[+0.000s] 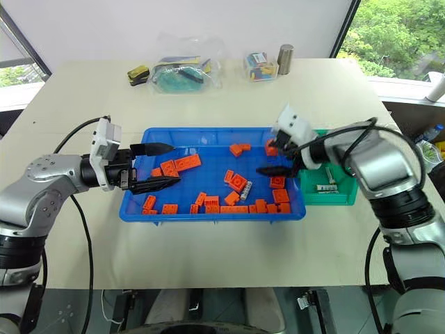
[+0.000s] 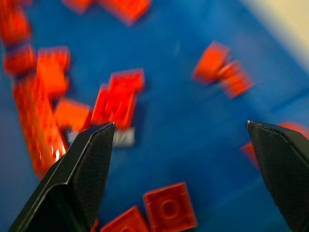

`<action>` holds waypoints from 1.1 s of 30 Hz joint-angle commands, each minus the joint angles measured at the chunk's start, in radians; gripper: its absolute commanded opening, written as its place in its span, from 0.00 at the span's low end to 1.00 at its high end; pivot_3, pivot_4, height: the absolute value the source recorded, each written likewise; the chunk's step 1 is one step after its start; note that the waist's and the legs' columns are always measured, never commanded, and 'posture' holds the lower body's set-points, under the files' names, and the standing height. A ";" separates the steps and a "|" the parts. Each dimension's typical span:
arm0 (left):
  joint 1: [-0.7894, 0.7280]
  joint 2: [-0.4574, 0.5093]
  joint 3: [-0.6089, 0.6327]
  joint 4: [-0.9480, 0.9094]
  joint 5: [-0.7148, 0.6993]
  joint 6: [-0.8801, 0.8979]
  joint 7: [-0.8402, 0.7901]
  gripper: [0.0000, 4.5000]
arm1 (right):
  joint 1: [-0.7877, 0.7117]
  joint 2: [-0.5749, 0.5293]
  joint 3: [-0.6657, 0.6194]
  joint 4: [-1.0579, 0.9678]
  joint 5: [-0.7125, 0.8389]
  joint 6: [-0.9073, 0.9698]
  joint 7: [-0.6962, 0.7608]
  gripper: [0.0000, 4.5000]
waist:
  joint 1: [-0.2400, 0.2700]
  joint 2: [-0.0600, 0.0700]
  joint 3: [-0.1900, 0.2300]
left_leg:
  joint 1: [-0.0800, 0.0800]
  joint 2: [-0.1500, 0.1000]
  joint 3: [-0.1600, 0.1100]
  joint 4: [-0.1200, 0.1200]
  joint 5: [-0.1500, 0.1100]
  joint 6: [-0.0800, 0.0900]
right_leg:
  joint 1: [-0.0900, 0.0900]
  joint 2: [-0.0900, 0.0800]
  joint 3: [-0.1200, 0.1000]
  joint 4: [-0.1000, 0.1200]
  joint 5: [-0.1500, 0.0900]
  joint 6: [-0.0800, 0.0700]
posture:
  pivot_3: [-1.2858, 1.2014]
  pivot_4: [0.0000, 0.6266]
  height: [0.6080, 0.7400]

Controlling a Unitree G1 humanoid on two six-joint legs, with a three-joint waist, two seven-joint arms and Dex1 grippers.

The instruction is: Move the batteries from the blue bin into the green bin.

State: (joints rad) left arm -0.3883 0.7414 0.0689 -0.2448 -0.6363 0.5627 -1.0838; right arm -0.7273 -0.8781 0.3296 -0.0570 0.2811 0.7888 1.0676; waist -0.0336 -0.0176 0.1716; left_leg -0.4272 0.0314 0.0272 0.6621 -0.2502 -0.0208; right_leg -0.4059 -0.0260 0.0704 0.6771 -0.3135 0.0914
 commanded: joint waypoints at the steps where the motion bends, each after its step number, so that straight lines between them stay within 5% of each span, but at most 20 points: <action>1: 0.008 0.016 0.049 -0.054 -0.024 0.004 0.016 1.00 | 0.013 0.007 0.049 0.007 -0.048 -0.046 0.041 0.99 | -0.001 0.000 0.000 | 0.000 0.000 0.000 0.000 0.000 0.000 | 0.000 0.000 0.000 0.000 0.000 0.000 | 0.52 0.24 1.00; 22: 0.008 0.027 0.051 -0.070 -0.043 0.018 0.035 1.00 | 0.038 0.184 0.106 -0.006 -0.114 0.058 -0.038 0.99 | -0.008 0.000 0.000 | 0.001 0.000 -0.001 0.001 0.000 0.000 | 0.000 0.001 -0.001 0.003 0.000 0.000 | 0.52 0.24 1.00; 28: -0.016 0.023 0.038 -0.050 -0.038 0.017 0.028 1.00 | 0.054 0.196 0.093 -0.004 -0.127 0.051 -0.052 0.51 | -0.008 0.000 0.000 | 0.001 0.000 -0.001 0.001 0.000 0.000 | 0.001 0.001 -0.001 0.003 0.000 0.000 | 0.52 0.24 1.00; 33: -0.037 0.020 0.026 -0.024 -0.029 0.007 0.016 1.00 | 0.056 0.172 0.040 -0.088 -0.089 0.099 -0.045 0.50 | -0.008 0.000 0.000 | 0.001 0.000 -0.001 0.001 0.000 0.000 | 0.001 0.001 -0.001 0.003 0.000 0.000 | 0.52 0.24 1.00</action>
State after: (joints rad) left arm -0.4066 0.7609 0.0909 -0.2690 -0.6632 0.5818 -1.0625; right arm -0.6679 -0.6907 0.4134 -0.0934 0.1723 0.8710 1.0177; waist -0.0417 -0.0178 0.1715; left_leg -0.4258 0.0317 0.0262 0.6632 -0.2502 -0.0209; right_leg -0.4055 -0.0248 0.0694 0.6802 -0.3134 0.0916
